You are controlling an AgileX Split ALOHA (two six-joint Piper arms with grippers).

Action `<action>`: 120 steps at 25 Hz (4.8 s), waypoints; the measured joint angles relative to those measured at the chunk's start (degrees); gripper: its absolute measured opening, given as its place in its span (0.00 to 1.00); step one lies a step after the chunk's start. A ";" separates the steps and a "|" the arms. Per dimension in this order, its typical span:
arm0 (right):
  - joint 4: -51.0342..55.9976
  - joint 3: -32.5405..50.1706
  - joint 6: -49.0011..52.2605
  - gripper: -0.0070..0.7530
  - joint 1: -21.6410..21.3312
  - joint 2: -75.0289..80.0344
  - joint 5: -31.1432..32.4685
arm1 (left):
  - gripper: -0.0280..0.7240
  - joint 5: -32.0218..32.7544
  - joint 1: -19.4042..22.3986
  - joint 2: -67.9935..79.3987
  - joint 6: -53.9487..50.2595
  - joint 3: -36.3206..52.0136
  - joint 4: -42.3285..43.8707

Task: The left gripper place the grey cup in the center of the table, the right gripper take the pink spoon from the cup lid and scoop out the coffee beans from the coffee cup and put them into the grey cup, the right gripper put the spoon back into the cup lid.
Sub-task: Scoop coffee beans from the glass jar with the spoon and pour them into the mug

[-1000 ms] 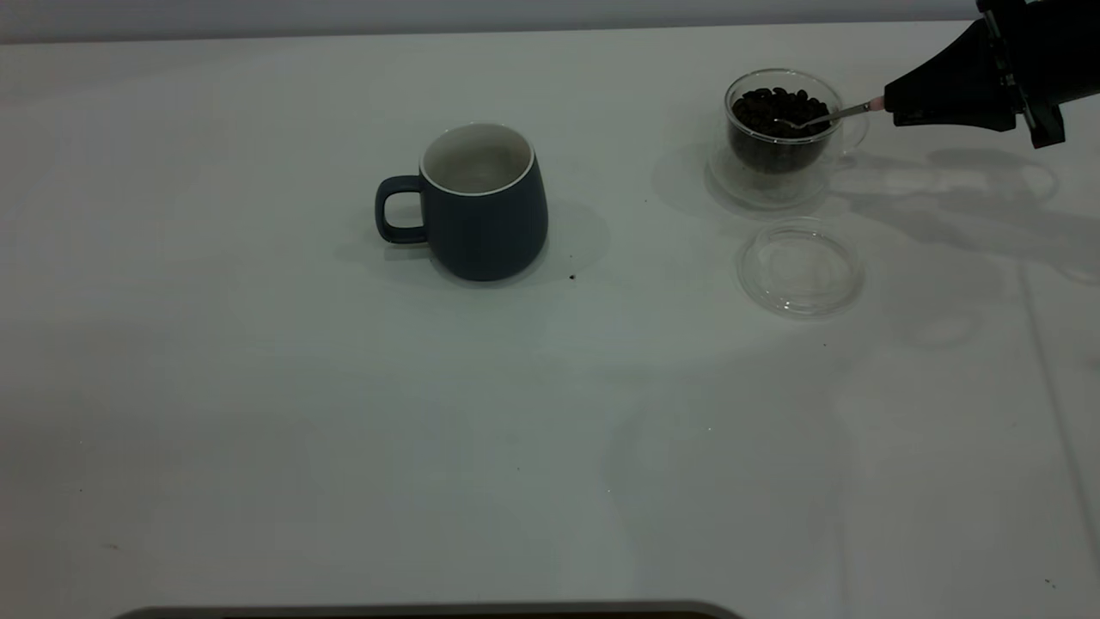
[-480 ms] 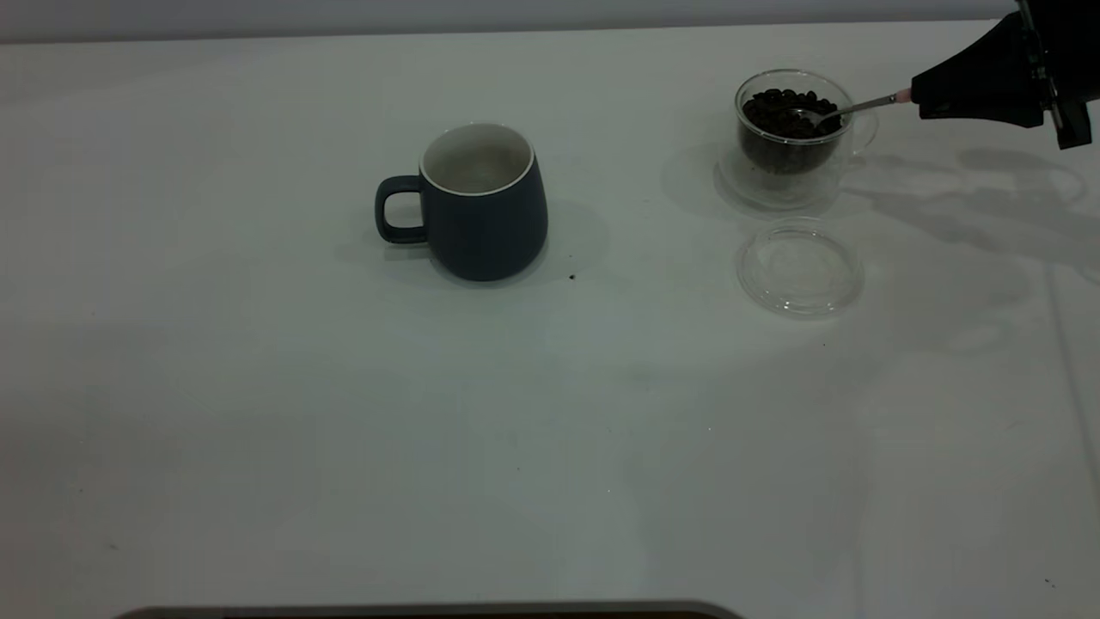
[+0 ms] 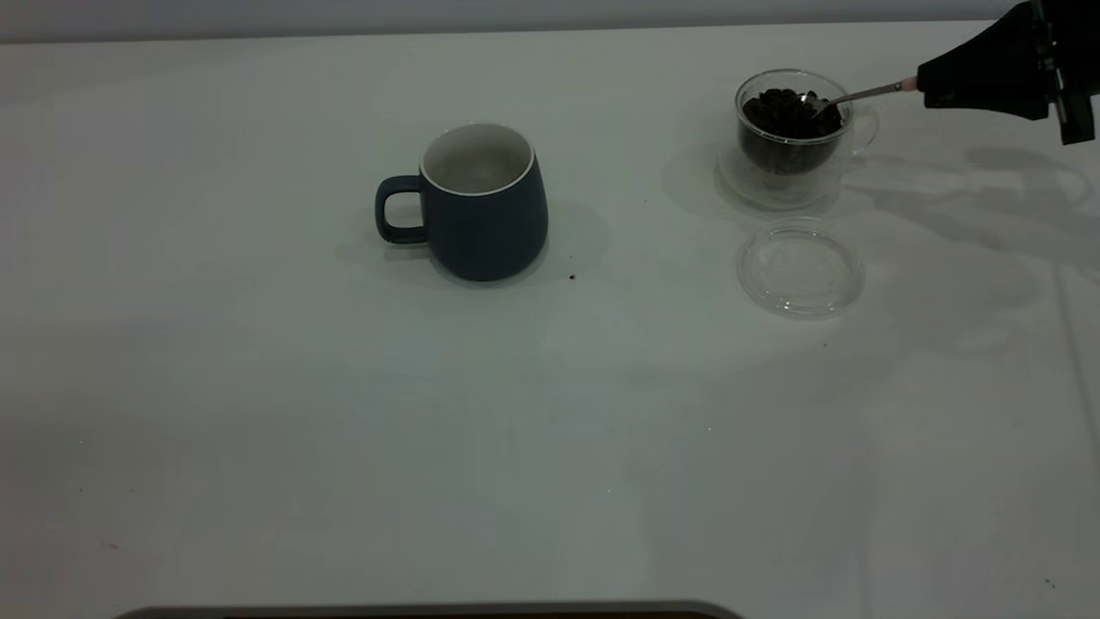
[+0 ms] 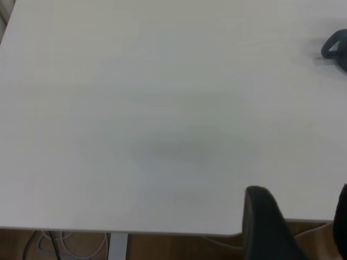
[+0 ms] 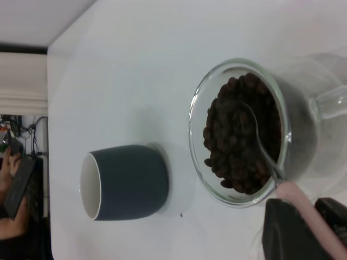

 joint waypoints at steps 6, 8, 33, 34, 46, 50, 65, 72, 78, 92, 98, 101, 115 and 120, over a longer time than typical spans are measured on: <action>0.11 0.00 0.00 0.14 -0.71 0.00 1.03 | 0.53 0.00 0.00 0.00 0.00 0.00 0.00; 0.11 0.00 0.00 0.14 -0.83 0.00 1.91 | 0.53 0.00 0.00 0.00 0.00 0.00 0.00; 1.83 0.00 1.78 0.14 -2.92 0.06 6.52 | 0.53 0.00 0.00 0.00 0.00 0.00 0.00; 1.83 0.00 1.72 0.14 -2.92 0.06 6.52 | 0.53 0.00 0.00 0.00 0.00 0.00 0.00; 1.73 0.00 2.20 0.14 -2.92 0.13 6.52 | 0.53 0.00 0.00 0.00 0.00 0.00 0.00; 1.79 0.00 3.23 0.14 -2.92 0.13 6.57 | 0.53 0.00 0.00 0.00 0.00 0.00 0.00; 1.79 0.00 6.41 0.14 -1.60 -2.69 6.63 | 0.53 0.00 0.00 0.00 0.00 0.00 0.00; 2.31 0.00 6.86 0.14 3.95 -2.73 6.63 | 0.53 0.00 0.00 0.00 0.00 0.00 0.00; 4.17 0.00 7.11 0.14 9.10 -2.73 6.63 | 0.53 0.00 0.00 0.00 0.00 0.00 0.00; 8.75 0.00 7.18 0.14 20.29 -2.73 6.63 | 0.53 0.00 0.00 0.00 0.00 0.00 0.00; 9.14 0.00 7.06 0.14 23.90 -2.73 5.03 | 0.53 0.00 0.00 0.00 0.00 0.00 0.00; 9.14 0.00 6.18 0.14 25.15 -2.73 3.01 | 0.53 0.00 0.00 0.00 0.00 0.00 0.00; 9.25 0.00 -8.42 0.14 27.92 -2.73 -5.57 | 0.53 0.00 0.00 0.00 0.00 0.00 0.00; 8.52 0.00 -17.97 0.14 28.58 -3.58 -6.35 | 0.53 0.00 0.00 0.00 0.00 0.00 0.00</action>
